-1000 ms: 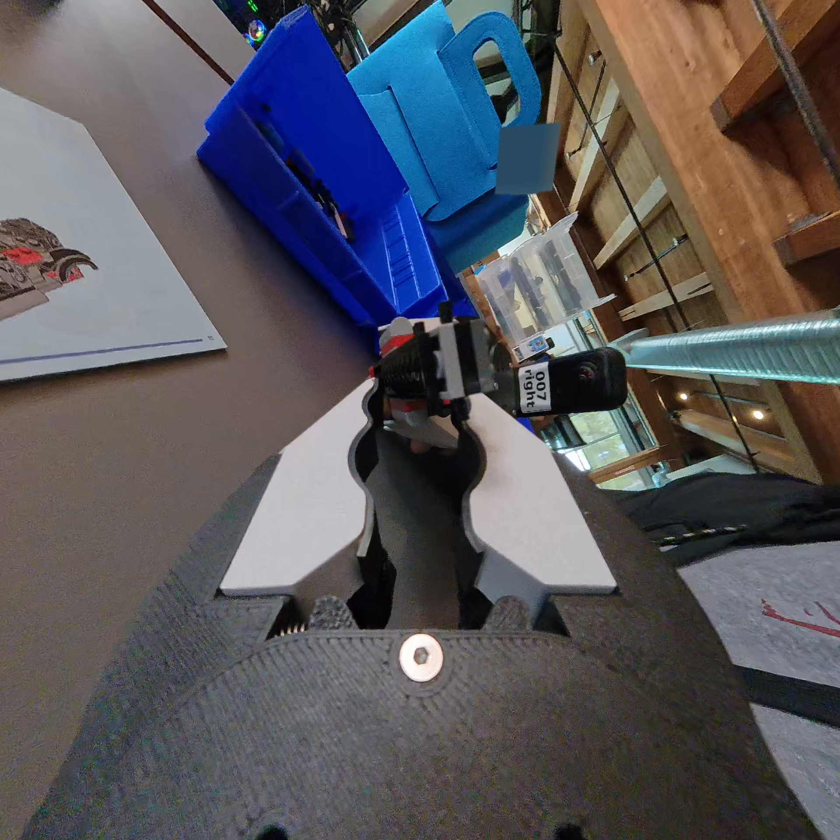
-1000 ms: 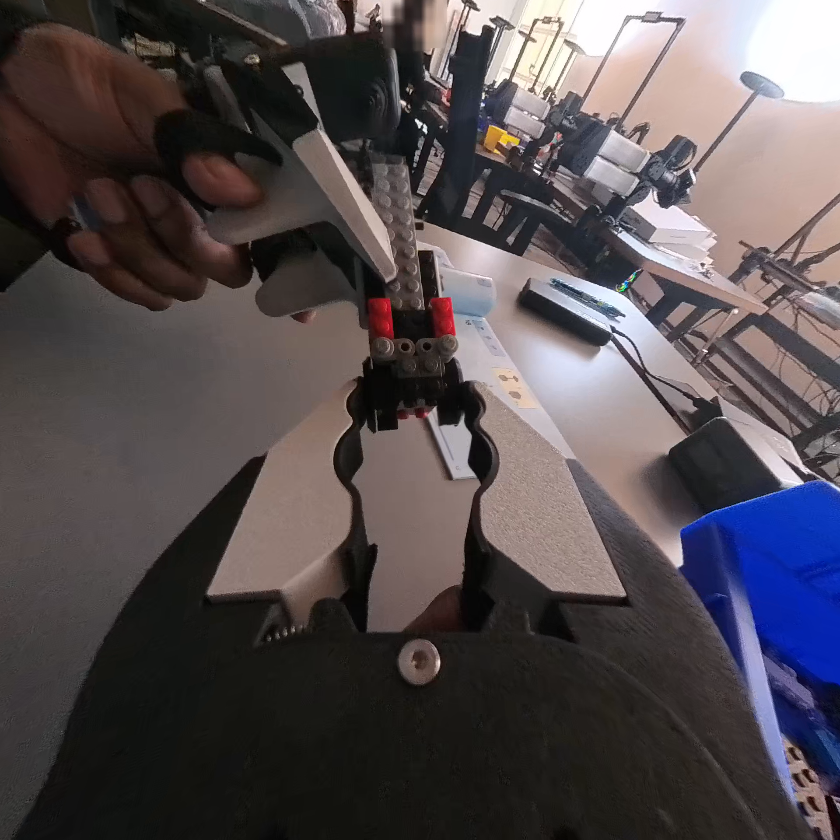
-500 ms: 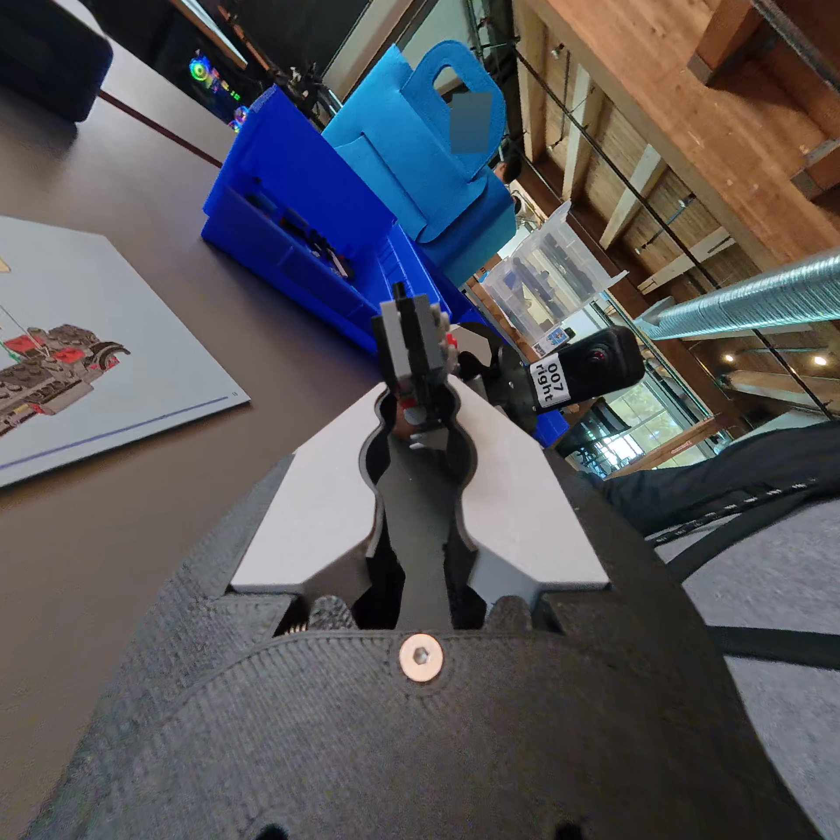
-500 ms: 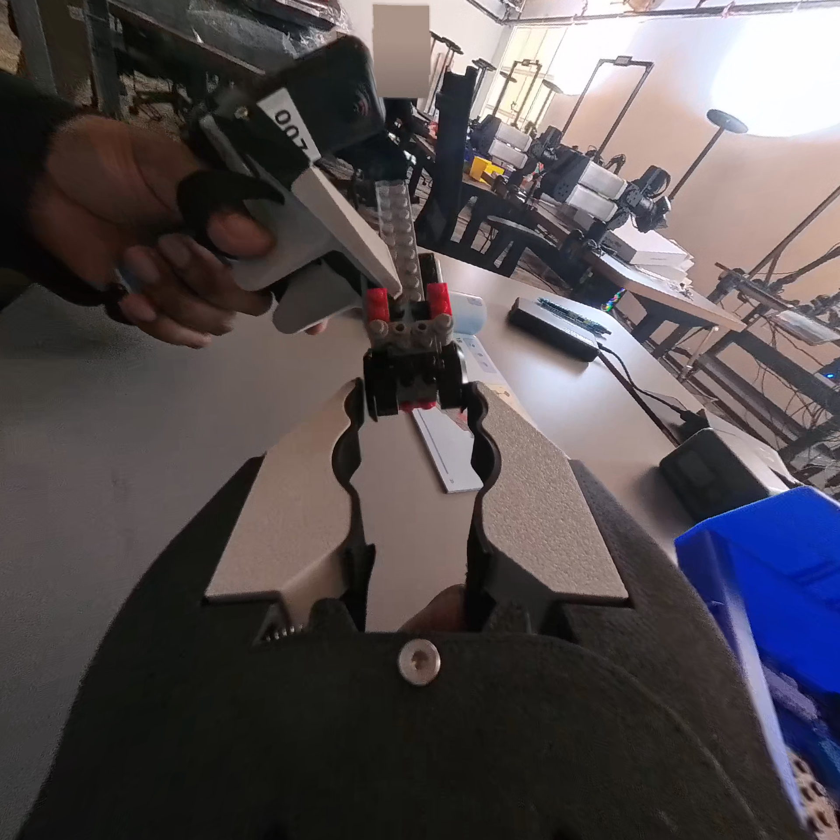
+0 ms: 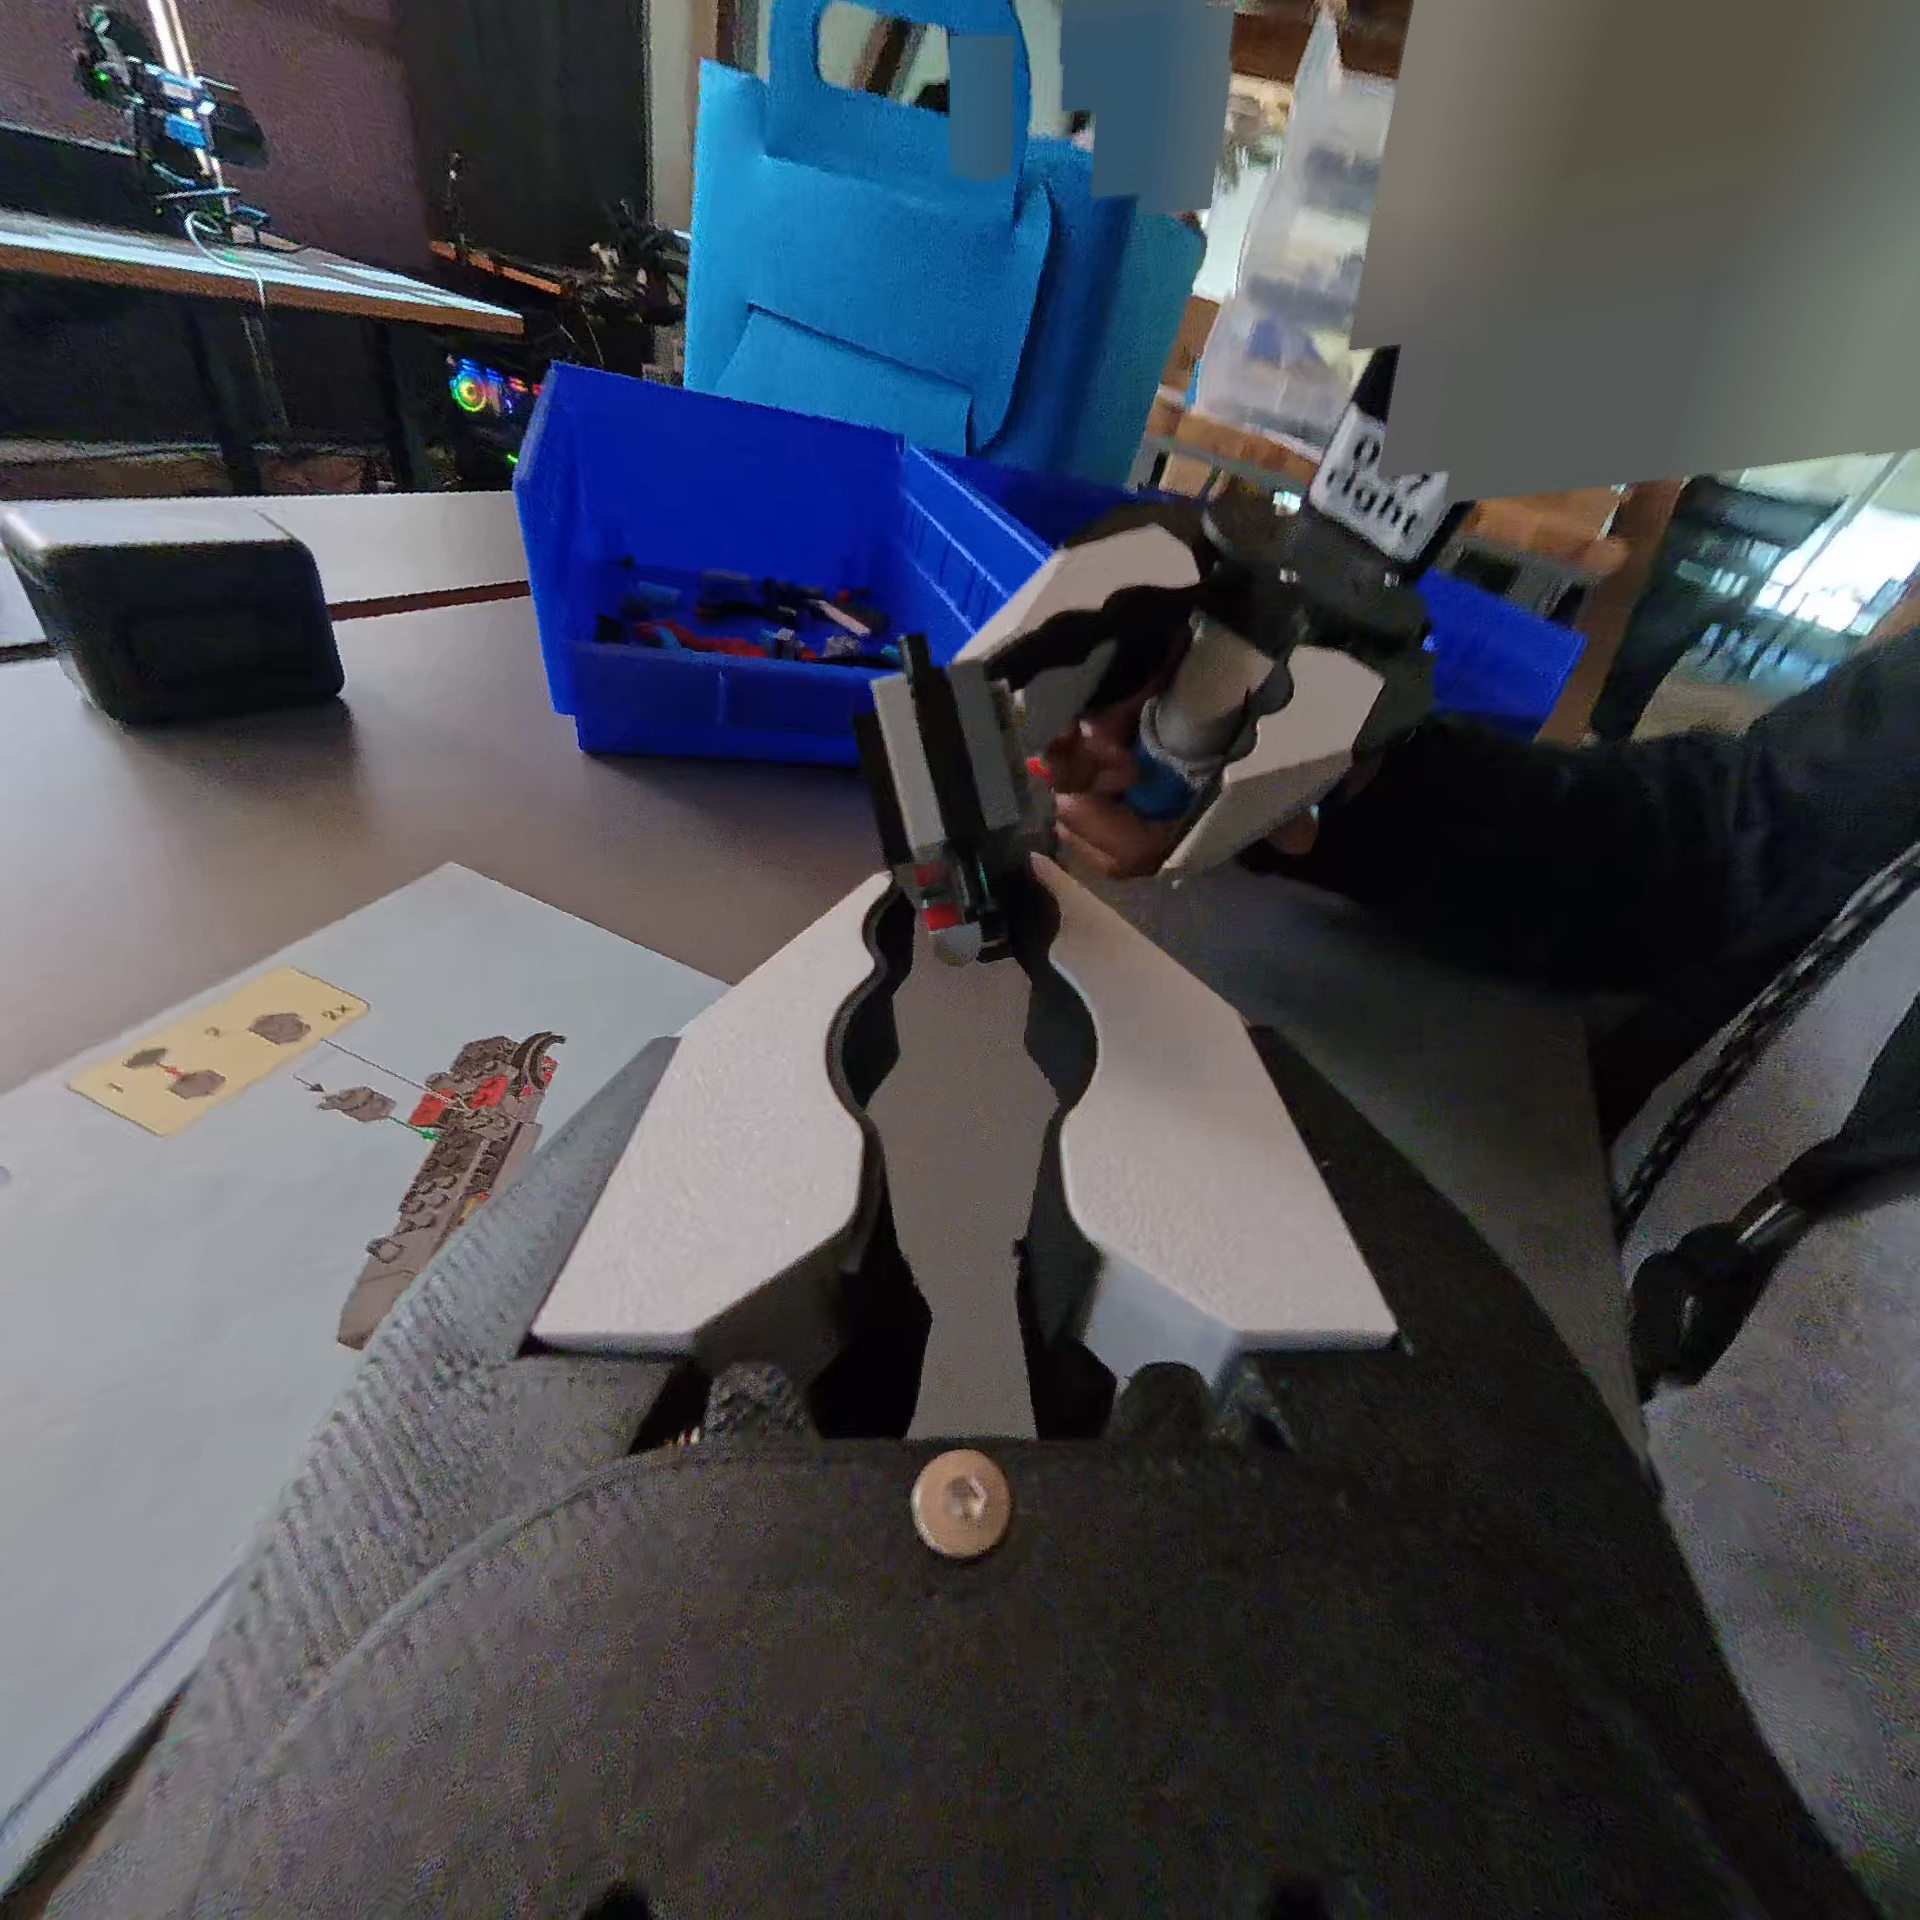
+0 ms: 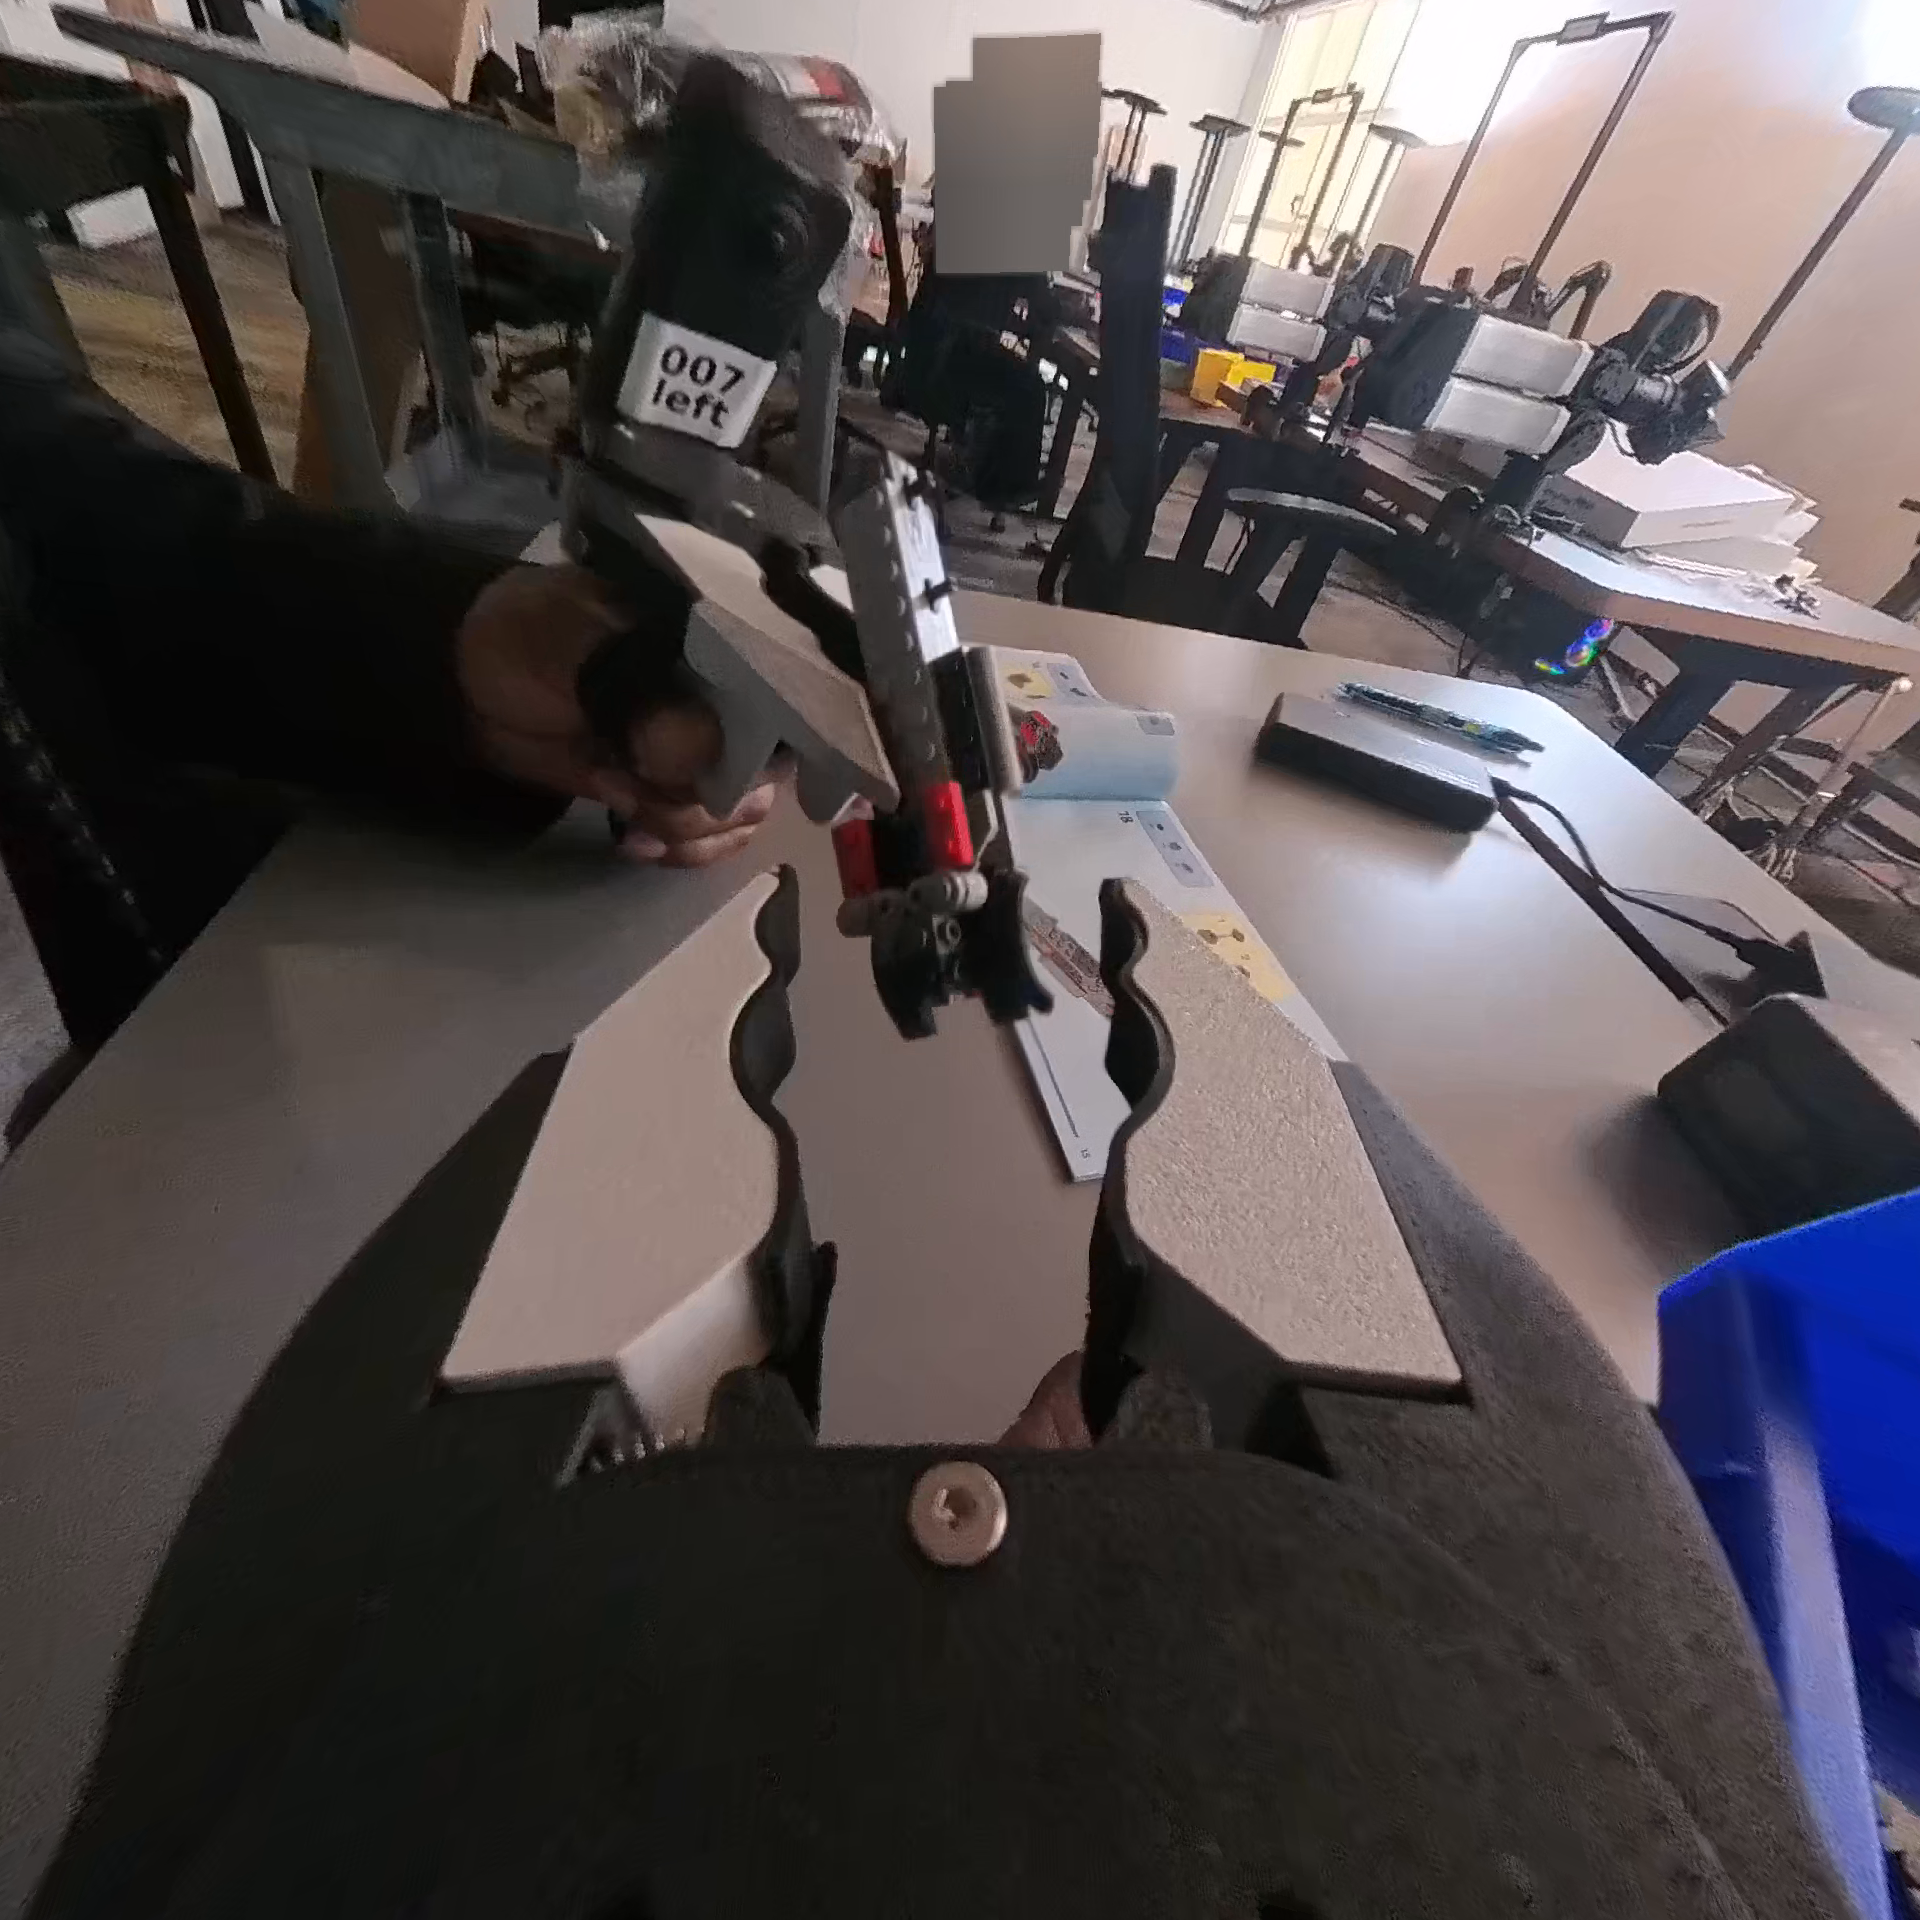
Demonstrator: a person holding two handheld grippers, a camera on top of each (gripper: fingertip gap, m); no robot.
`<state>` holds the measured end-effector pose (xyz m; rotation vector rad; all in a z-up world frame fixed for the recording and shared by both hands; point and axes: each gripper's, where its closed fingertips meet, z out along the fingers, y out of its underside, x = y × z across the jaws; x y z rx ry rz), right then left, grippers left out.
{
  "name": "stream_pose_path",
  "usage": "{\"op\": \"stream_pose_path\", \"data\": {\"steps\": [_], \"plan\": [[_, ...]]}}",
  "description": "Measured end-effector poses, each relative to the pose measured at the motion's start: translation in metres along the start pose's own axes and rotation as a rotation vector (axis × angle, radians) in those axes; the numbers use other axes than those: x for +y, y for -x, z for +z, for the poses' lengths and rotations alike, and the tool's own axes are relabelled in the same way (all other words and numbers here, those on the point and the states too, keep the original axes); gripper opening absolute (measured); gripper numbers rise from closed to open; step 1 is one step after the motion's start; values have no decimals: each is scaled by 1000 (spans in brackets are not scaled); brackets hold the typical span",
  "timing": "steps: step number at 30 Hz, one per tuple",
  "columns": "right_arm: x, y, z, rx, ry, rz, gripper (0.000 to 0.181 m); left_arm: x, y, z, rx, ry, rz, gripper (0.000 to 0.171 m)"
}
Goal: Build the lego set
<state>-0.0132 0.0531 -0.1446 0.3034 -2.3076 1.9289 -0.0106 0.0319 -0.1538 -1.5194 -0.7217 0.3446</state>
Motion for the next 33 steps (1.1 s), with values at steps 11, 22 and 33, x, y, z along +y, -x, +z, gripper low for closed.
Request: {"op": "stream_pose_path", "data": {"steps": [11,22,33], "plan": [[-1,7,6,-30,60,-68,49,10,-15,1,2,165,246,19],[7,17,7,-85,102,-94,36,9,-25,3,31,160,219,19],[9,21,4,-152,96,-45,33,10,-30,5,54,147,119,19]]}}
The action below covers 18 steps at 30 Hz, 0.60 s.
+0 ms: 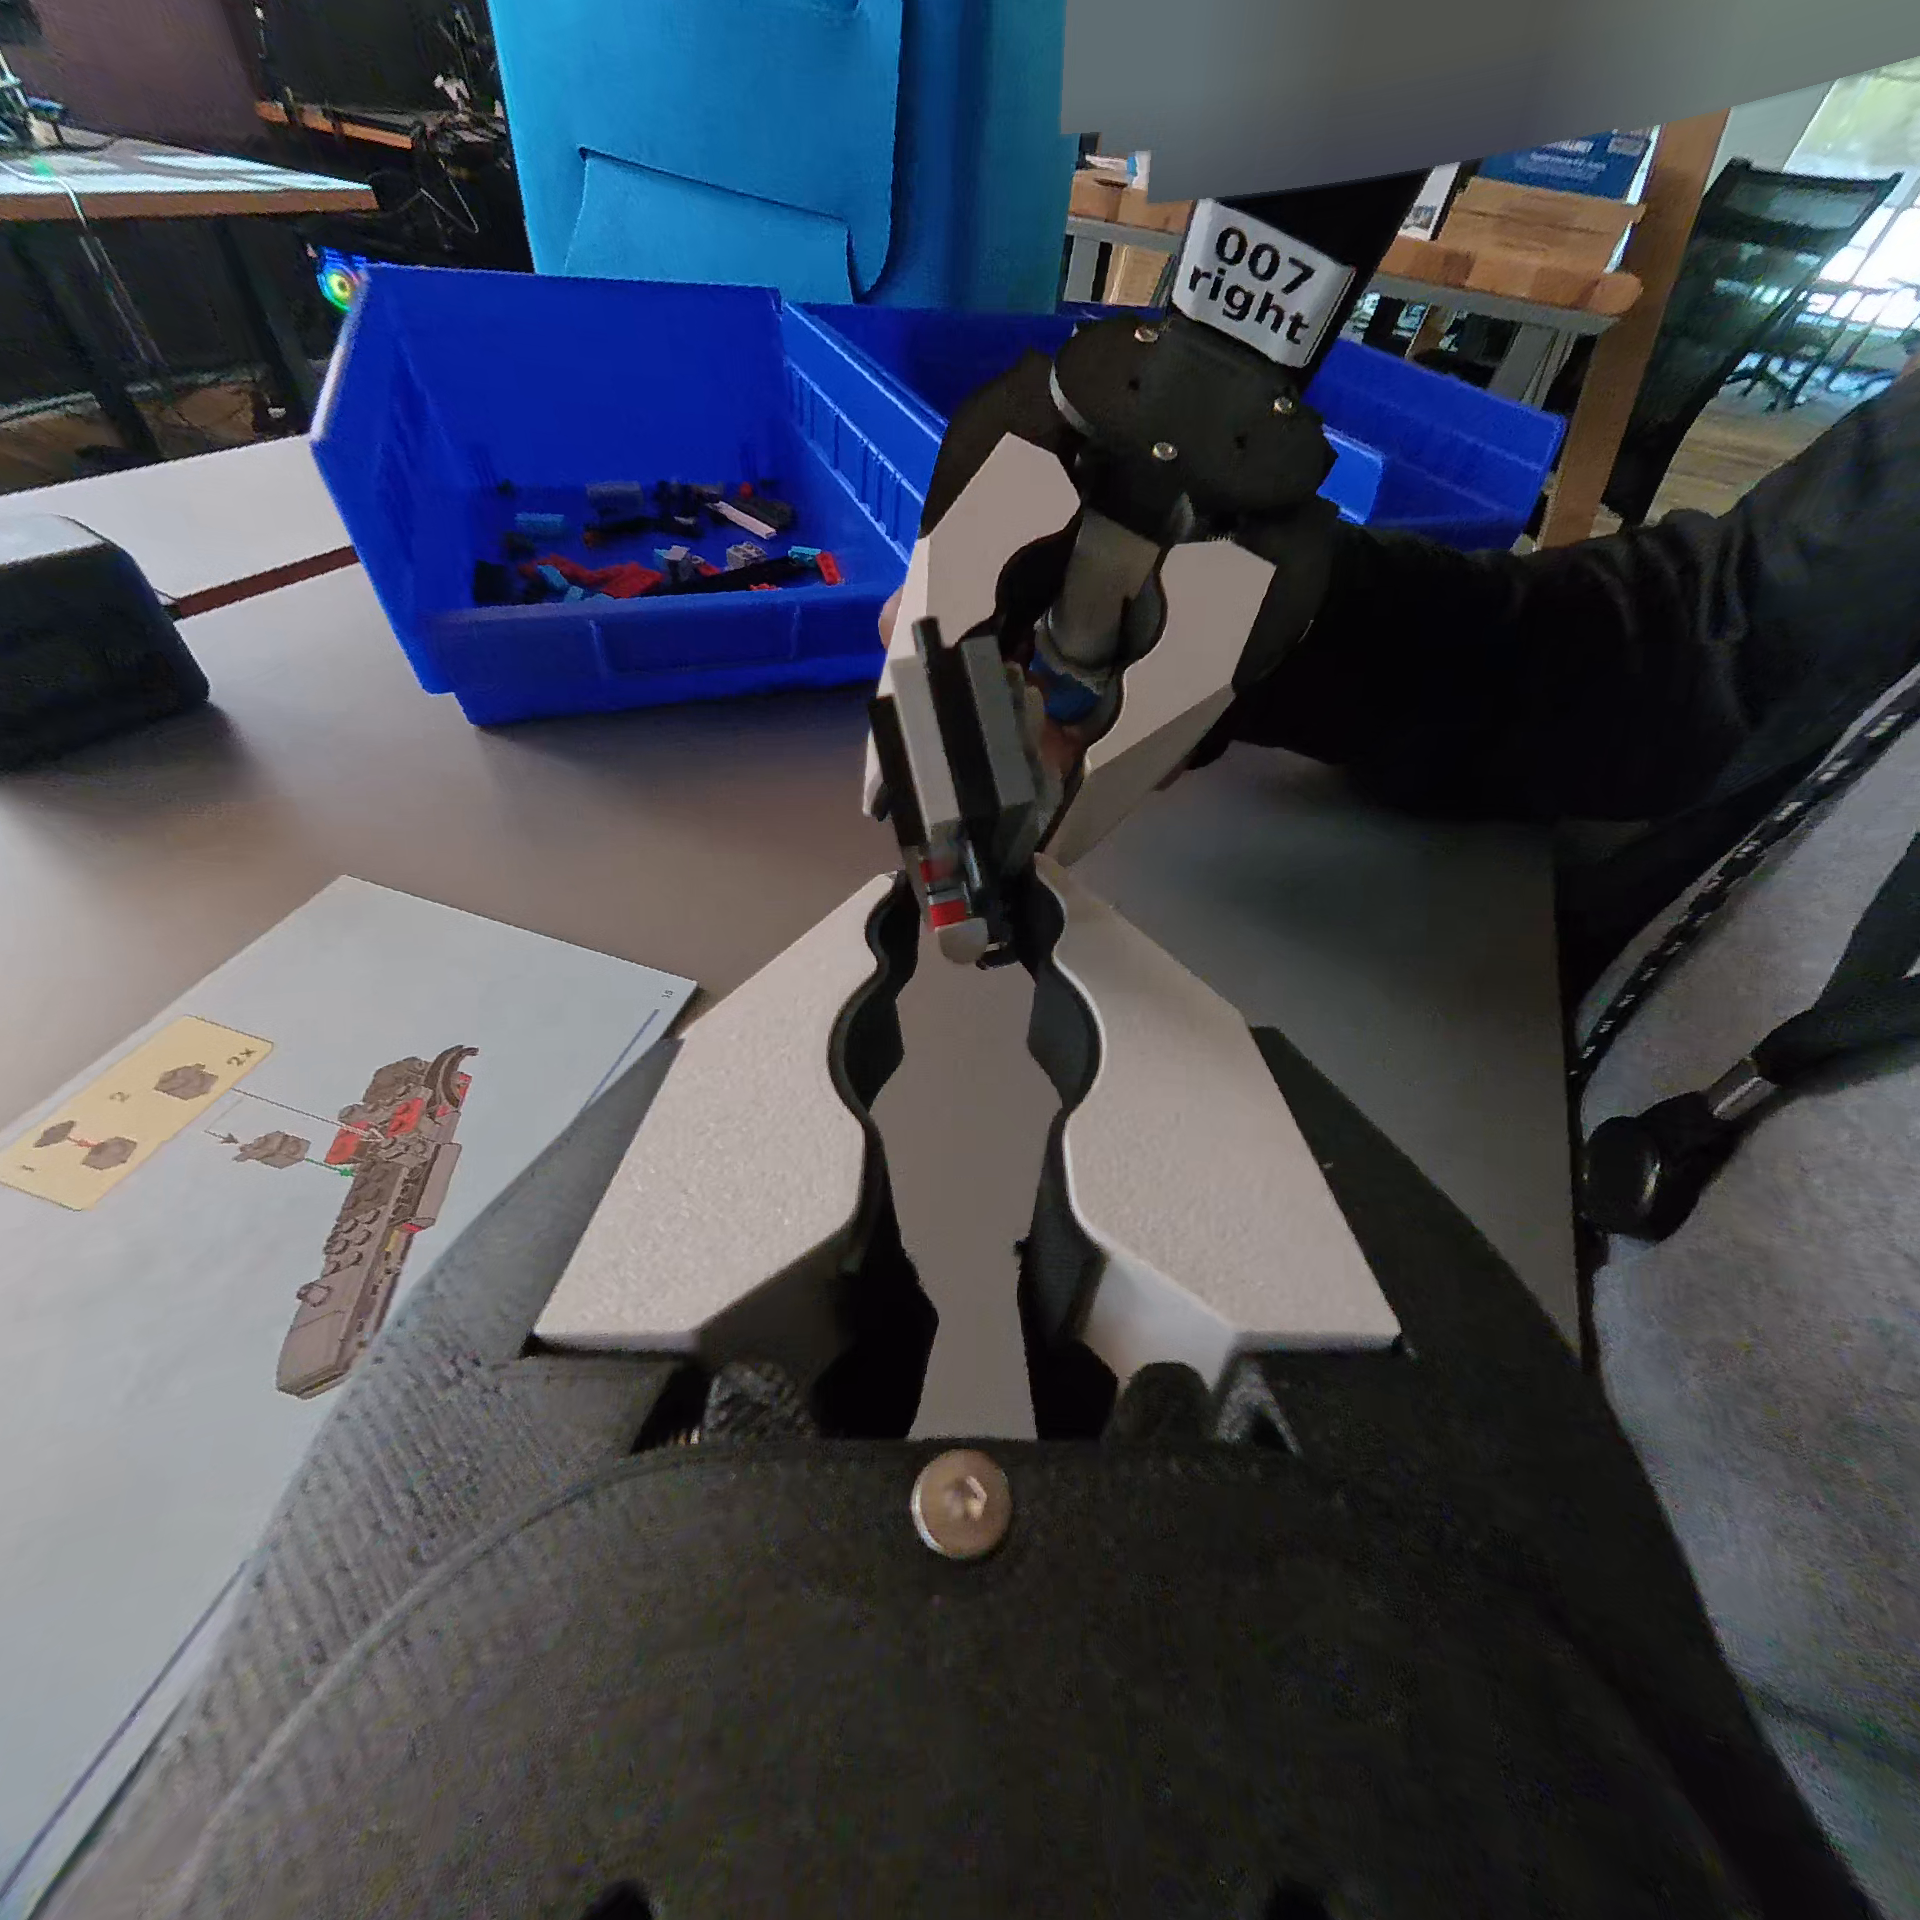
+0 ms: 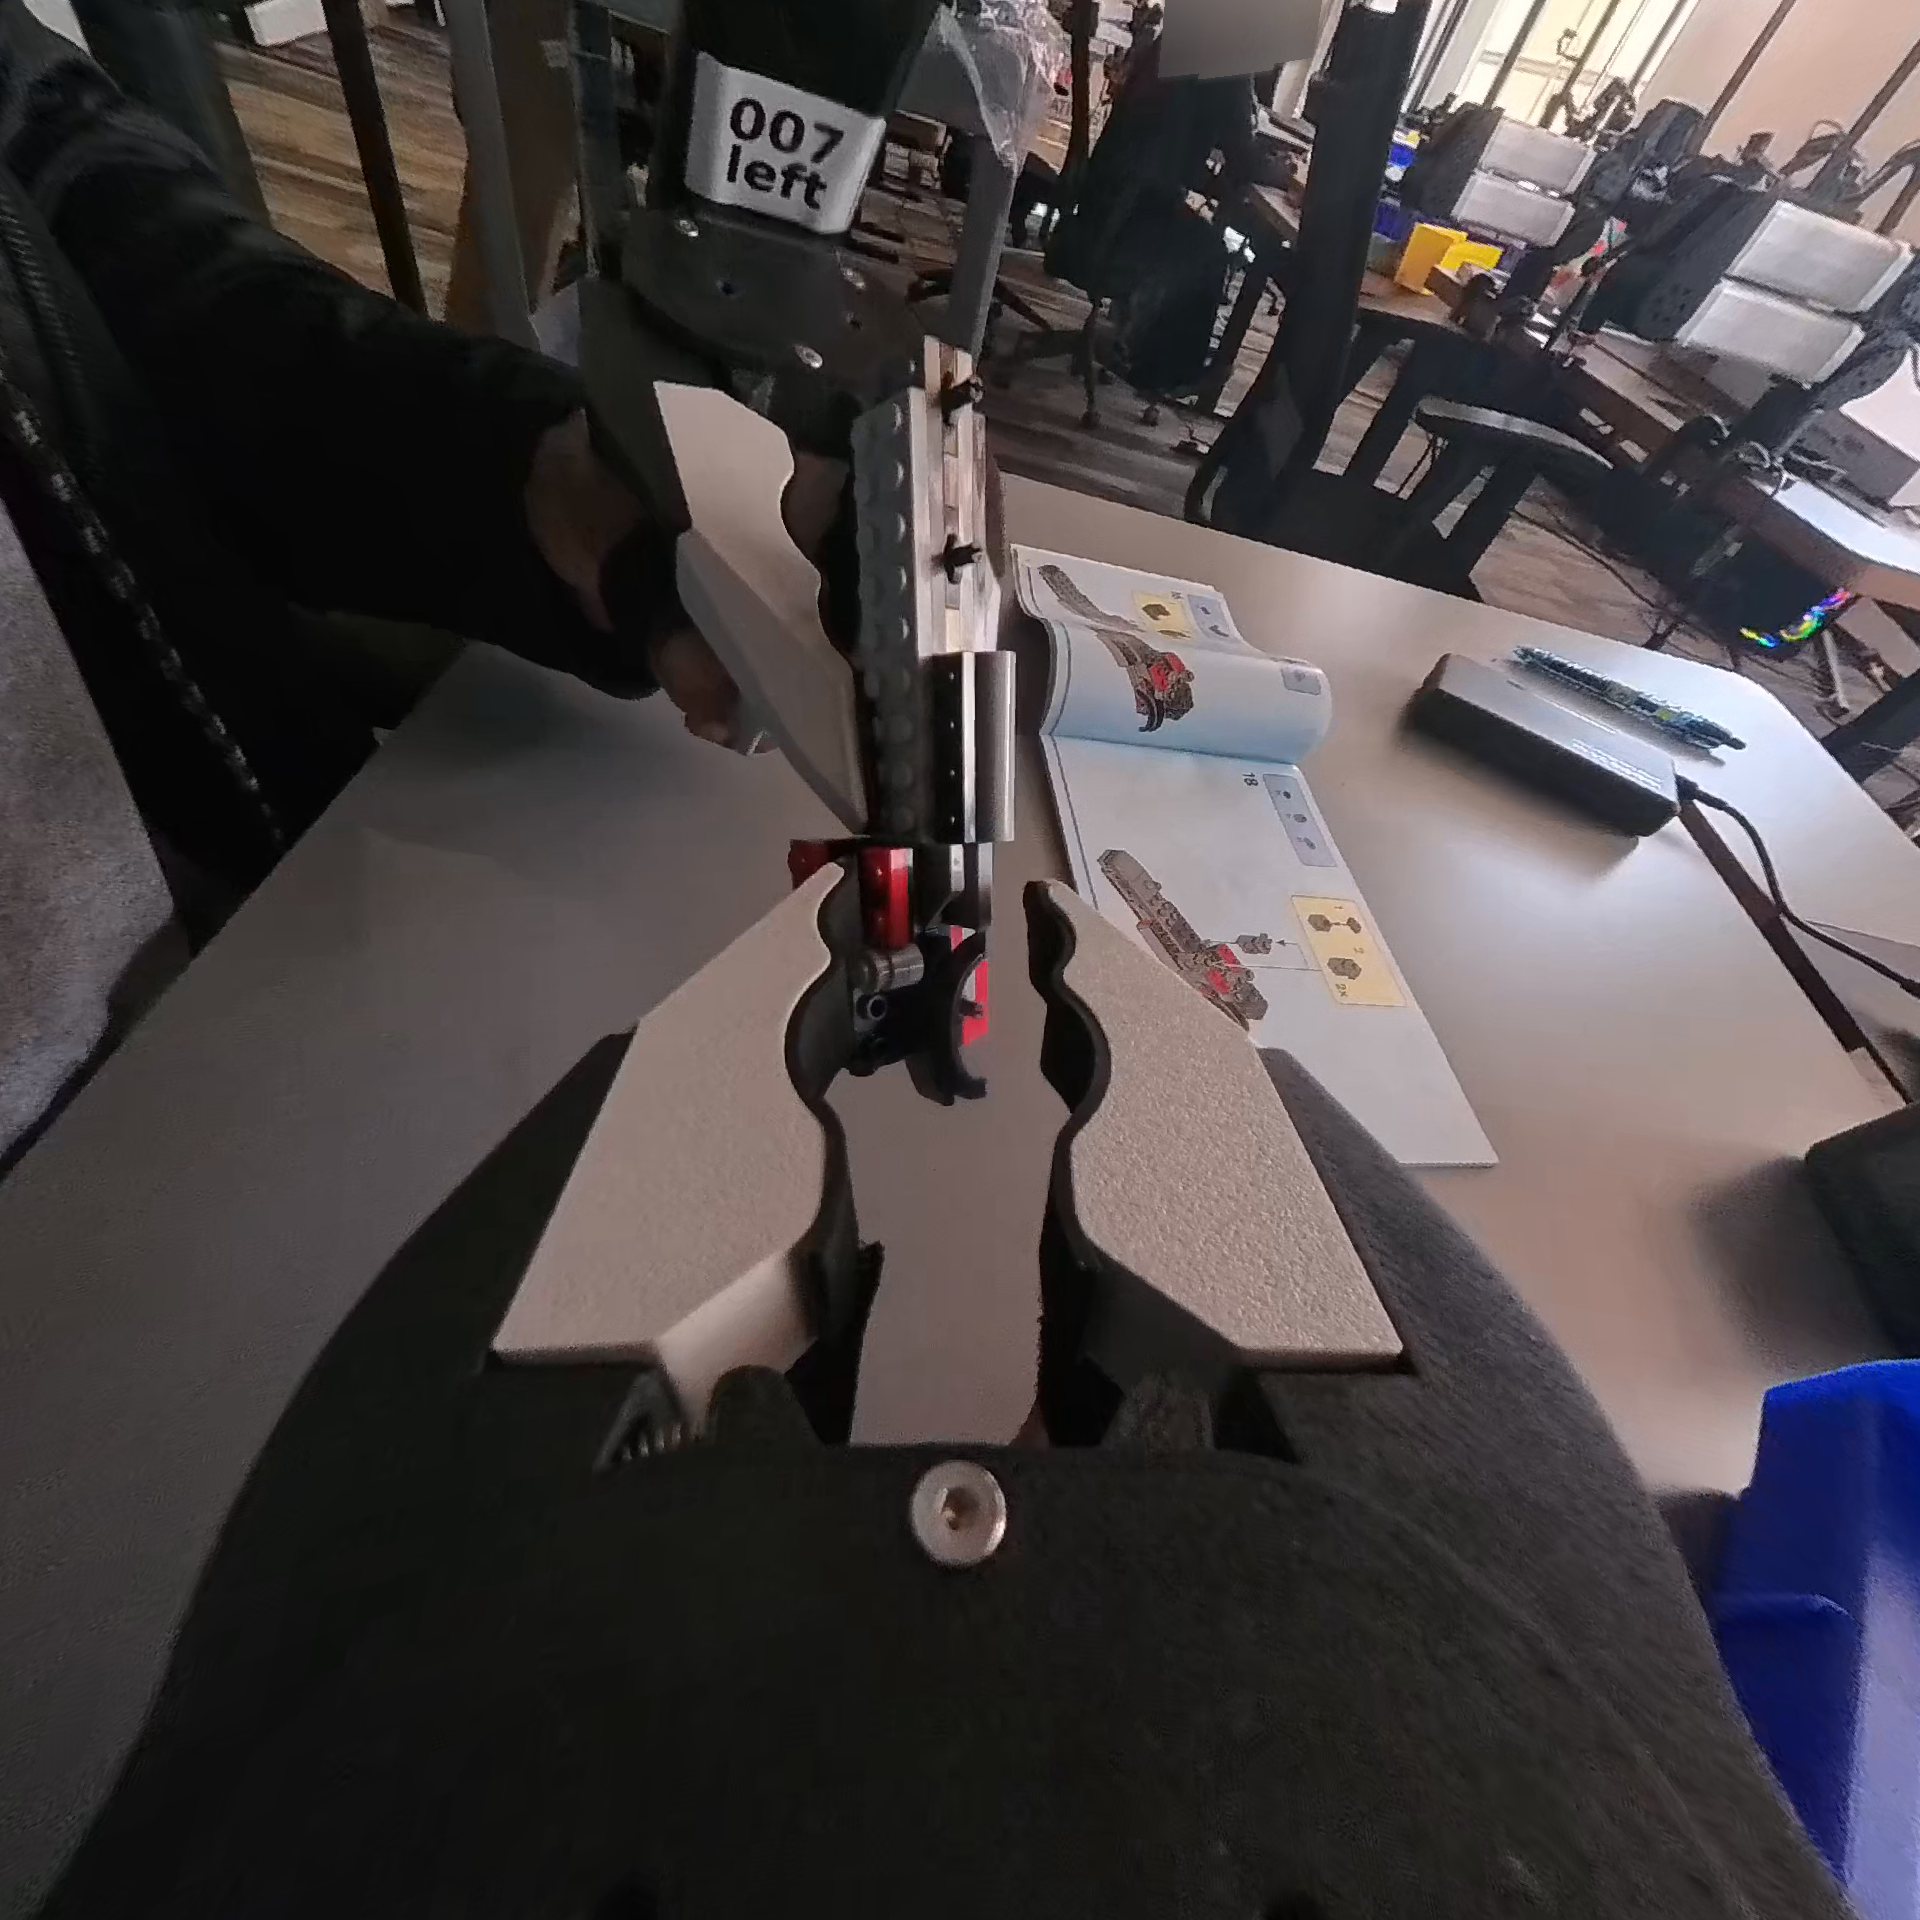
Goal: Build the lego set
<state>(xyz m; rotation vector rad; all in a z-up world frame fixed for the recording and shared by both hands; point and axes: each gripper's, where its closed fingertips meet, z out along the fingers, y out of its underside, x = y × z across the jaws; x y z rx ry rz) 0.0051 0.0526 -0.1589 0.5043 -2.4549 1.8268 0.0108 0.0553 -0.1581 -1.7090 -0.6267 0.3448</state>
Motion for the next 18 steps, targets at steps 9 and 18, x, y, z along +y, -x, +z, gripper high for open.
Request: {"op": "stream_pose_path", "data": {"steps": [9,18], "plan": [[18,-2,-10,28,18,92,65,38,25,14,-65,34,-666,19],[56,0,-1,72,214,100,56,46,15,23,15,-96,-1101,19]]}}
